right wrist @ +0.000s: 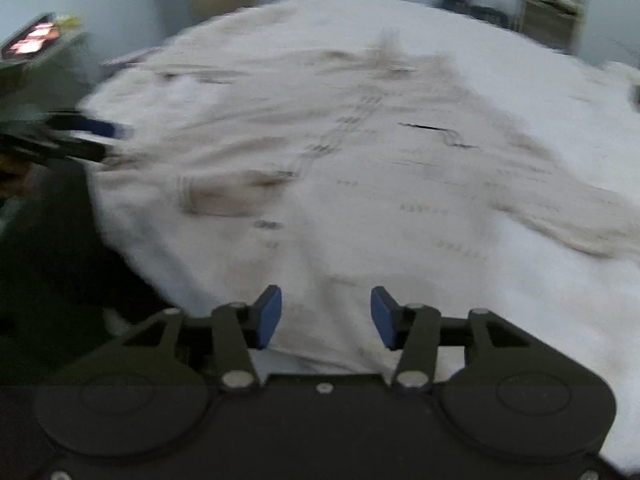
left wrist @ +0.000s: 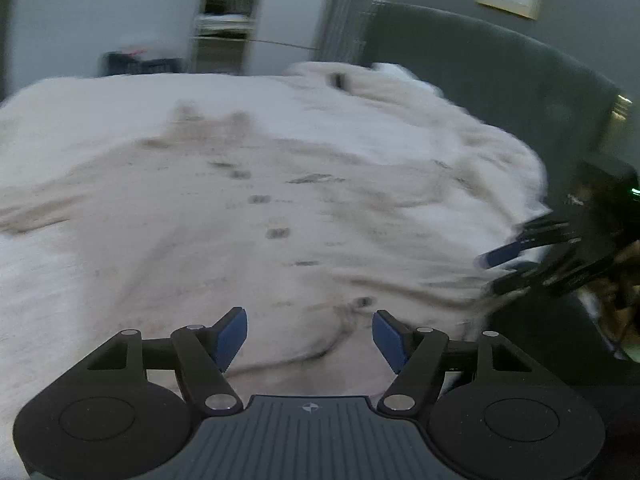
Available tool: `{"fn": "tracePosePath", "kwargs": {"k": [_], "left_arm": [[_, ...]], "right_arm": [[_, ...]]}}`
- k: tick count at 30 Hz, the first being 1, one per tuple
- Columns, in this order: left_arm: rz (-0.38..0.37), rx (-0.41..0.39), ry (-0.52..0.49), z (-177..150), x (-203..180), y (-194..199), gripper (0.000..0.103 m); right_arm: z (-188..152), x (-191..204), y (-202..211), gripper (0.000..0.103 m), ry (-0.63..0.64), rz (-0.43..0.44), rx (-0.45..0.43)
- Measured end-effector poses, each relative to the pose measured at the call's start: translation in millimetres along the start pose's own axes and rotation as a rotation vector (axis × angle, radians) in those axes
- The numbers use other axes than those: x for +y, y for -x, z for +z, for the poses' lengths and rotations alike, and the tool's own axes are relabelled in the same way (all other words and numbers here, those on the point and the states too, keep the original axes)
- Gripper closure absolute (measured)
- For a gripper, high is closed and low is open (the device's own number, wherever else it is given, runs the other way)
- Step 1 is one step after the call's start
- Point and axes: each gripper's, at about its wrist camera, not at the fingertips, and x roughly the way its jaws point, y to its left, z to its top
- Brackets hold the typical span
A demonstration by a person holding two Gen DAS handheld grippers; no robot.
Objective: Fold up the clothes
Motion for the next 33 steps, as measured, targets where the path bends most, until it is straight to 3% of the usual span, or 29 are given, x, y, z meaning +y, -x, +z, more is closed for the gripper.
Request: {"fn": "tracePosePath", "kwargs": {"k": [2,4,6,8,13,14,17,19,21,24,26,28,31,32,33], "left_arm": [[0.048,0.009,-0.045,-1.3,-11.2,-25.9,0.039],[0.127,0.008,-0.097,-2.4,-16.6,-52.5,0.042],[0.125,0.024,-0.098,-0.7,-13.5,-64.8,0.08],[0.077,0.045,-0.078,5.0,-7.6,-71.0,0.097],[0.058,0.035,-0.085,22.2,0.5,-51.6,0.098],[0.056,0.028,-0.09,26.4,0.4,-44.8,0.1],[0.055,0.007,-0.157,41.3,-9.0,-21.2,0.1],[0.057,0.009,-0.228,48.5,-19.9,-14.5,0.1],[0.056,0.02,-0.315,52.4,-34.5,-14.0,0.1],[0.029,0.063,-0.413,48.1,-52.3,-21.2,0.1],[-0.026,0.103,-0.417,40.1,-58.0,-31.2,0.1],[-0.068,0.14,-0.421,30.9,-62.9,-40.2,0.1],[-0.042,0.124,-0.396,23.6,-59.4,-37.1,0.098],[-0.025,0.109,-0.369,22.7,-55.1,-34.8,0.094],[0.007,0.09,-0.331,22.7,-48.9,-31.8,0.081]], "right_arm": [[-1.9,7.6,-22.5,0.059,0.01,0.022,0.026],[-3.0,13.7,-39.6,0.079,0.026,0.019,0.052],[-1.2,18.2,-51.8,0.101,0.046,0.009,0.055],[3.4,22.1,-52.8,0.102,0.055,-0.019,0.055],[18.8,15.8,-9.2,0.102,0.045,-0.075,-0.067],[26.3,12.9,13.6,0.102,0.025,-0.102,-0.144],[34.6,26.4,40.3,0.102,0.046,-0.039,-0.228],[36.1,49.4,35.3,0.102,0.124,0.024,-0.201],[28.2,87.3,0.8,0.101,0.226,0.112,-0.104],[8.2,120.1,-54.9,0.096,0.279,0.174,0.02],[0.7,121.4,-72.5,0.095,0.221,0.268,0.066],[-0.4,115.4,-70.5,0.084,0.186,0.312,0.072],[-1.4,95.9,-49.8,0.08,0.165,0.316,0.074],[-1.4,85.0,-39.9,0.079,0.148,0.304,0.06],[-1.4,72.8,-30.7,0.076,0.119,0.289,0.047]]}}
